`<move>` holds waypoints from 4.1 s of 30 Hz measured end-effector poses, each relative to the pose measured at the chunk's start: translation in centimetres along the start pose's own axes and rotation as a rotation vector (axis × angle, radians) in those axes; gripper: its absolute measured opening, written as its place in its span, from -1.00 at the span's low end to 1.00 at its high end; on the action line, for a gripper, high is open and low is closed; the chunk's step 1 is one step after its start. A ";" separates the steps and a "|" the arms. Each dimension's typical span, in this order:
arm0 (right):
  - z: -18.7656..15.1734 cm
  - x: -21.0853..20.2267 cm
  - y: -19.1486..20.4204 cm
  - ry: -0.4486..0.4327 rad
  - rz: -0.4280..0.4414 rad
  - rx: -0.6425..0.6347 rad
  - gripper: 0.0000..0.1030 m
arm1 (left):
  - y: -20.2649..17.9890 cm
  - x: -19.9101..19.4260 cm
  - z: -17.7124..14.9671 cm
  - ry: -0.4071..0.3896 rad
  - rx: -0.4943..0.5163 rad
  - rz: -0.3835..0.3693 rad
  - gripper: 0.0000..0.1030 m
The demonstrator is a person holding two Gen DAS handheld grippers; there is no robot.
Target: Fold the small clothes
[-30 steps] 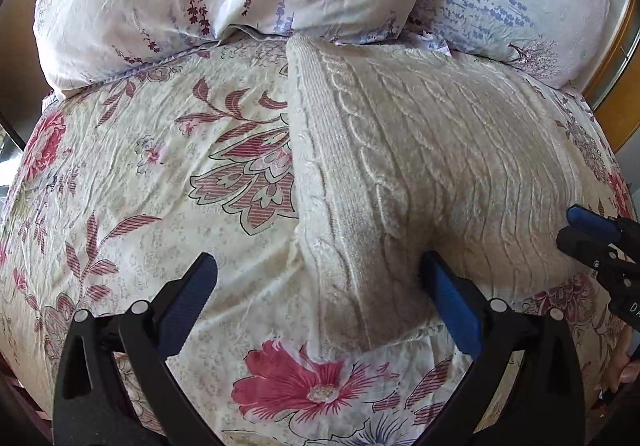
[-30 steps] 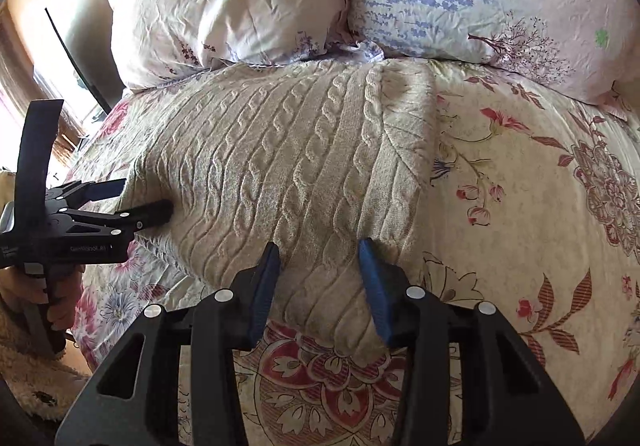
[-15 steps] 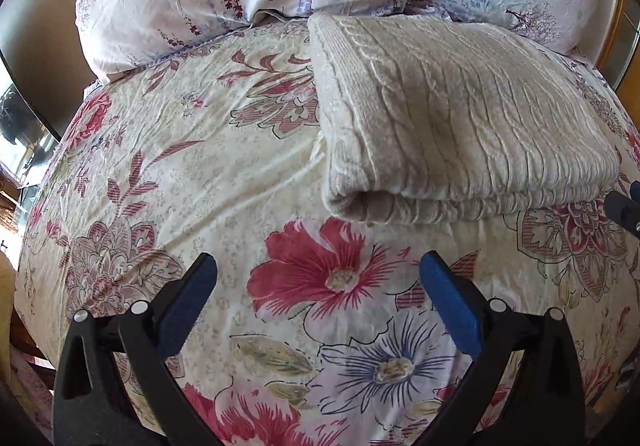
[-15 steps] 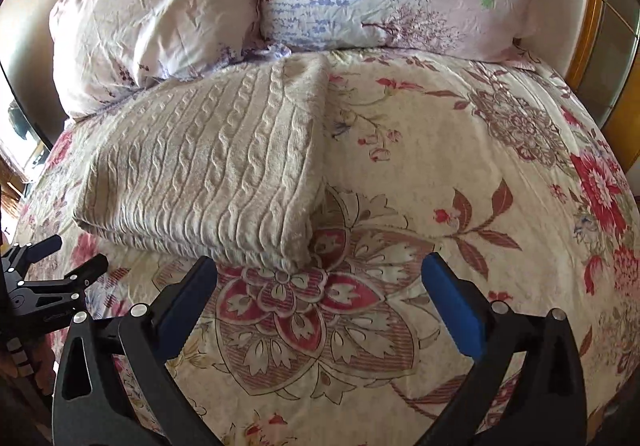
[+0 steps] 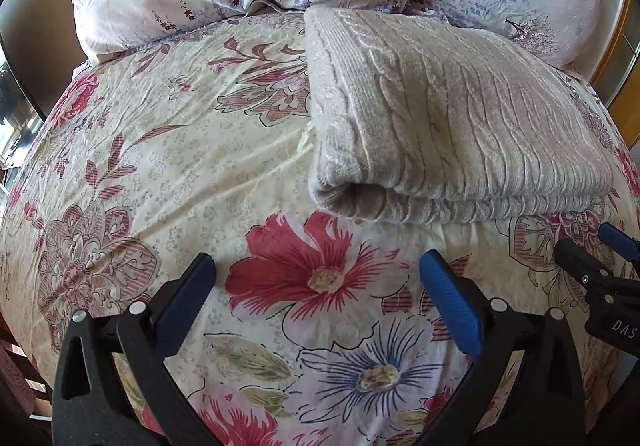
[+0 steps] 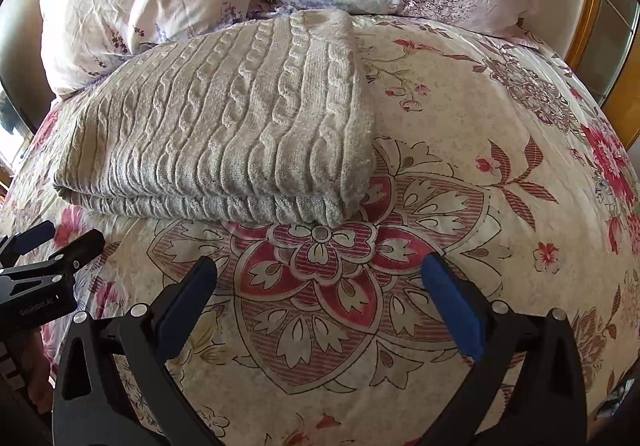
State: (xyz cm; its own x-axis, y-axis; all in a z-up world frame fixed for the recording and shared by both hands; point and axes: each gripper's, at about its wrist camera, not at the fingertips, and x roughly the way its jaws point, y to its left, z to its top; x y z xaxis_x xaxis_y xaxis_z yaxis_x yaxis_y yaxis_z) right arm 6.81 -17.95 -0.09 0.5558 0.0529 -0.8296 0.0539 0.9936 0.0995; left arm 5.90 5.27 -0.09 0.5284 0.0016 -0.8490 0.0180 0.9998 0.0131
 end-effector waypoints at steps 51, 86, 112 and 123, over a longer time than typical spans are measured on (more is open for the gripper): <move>-0.5 0.1 0.8 -0.047 -0.032 -0.037 0.97 | 0.0 -0.1 -0.3 -0.091 0.020 -0.023 0.97; -0.5 0.0 0.9 -0.048 -0.034 -0.034 0.97 | 0.0 -0.1 -0.3 -0.091 0.021 -0.023 0.97; -0.5 0.0 0.9 -0.048 -0.034 -0.033 0.97 | 0.0 -0.1 -0.3 -0.092 0.021 -0.022 0.97; -0.5 0.0 0.9 -0.048 -0.035 -0.033 0.97 | 0.0 0.0 -0.3 -0.092 0.022 -0.022 0.97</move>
State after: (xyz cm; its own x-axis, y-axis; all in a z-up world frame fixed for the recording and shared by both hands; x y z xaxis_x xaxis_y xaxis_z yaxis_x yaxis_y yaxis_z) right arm 6.44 -17.01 -0.31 0.5936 0.0144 -0.8047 0.0471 0.9975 0.0525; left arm 5.63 5.24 -0.22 0.6030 -0.0234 -0.7974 0.0483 0.9988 0.0073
